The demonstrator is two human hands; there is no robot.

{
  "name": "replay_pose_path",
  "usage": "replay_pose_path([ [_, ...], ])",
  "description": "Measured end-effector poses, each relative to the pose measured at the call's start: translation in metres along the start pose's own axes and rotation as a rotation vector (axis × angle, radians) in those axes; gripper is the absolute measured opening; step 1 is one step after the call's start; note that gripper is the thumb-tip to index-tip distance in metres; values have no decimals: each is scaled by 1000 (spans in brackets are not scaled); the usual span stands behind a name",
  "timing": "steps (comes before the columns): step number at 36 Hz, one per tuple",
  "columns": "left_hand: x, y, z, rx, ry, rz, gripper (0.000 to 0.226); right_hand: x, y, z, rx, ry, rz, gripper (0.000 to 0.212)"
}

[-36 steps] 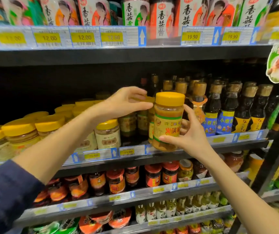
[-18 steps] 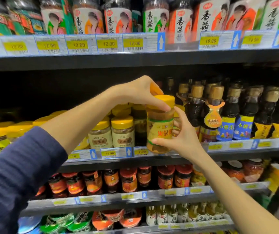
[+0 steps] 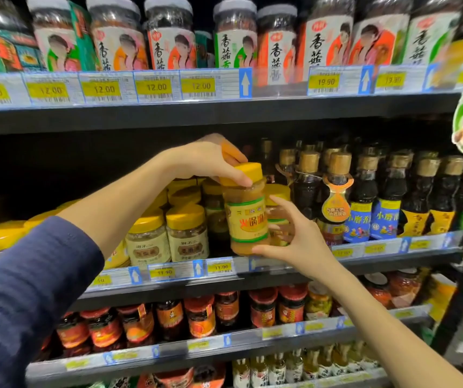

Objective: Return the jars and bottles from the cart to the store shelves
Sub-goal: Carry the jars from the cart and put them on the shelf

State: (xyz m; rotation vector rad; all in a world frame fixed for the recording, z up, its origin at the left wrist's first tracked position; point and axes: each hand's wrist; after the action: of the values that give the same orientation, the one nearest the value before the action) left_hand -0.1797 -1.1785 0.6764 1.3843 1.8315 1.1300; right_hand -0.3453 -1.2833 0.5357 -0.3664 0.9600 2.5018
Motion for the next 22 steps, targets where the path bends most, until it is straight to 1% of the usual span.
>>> replay_pose_path([
  [4,-10,-1,8,-12,19,-9,67,10,10,-17,151,-29,-24,65],
  [7,-15,-4,18,-11,30,6,69,19,15,-25,222,-71,-8,52],
  [9,-20,-7,26,-5,34,31,70,25,15,-30,303,-98,33,51],
  [14,-31,-15,40,-48,44,57,75,36,9,-47,466,-122,101,58],
  [18,-36,-21,49,-73,46,84,74,38,3,-56,576,-77,109,63],
  [22,-38,-21,54,-96,43,91,73,40,0,-67,644,-28,82,62],
])
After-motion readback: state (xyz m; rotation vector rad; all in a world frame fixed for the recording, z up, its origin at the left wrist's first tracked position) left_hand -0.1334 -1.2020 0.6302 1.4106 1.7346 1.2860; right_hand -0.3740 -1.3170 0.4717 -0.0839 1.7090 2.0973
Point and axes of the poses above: each hand's wrist, its own x-axis away from the middle knuckle, its own y-axis out of the back of the hand, z = x × y, and after that the axes turned 11 degrees about z, right-handed
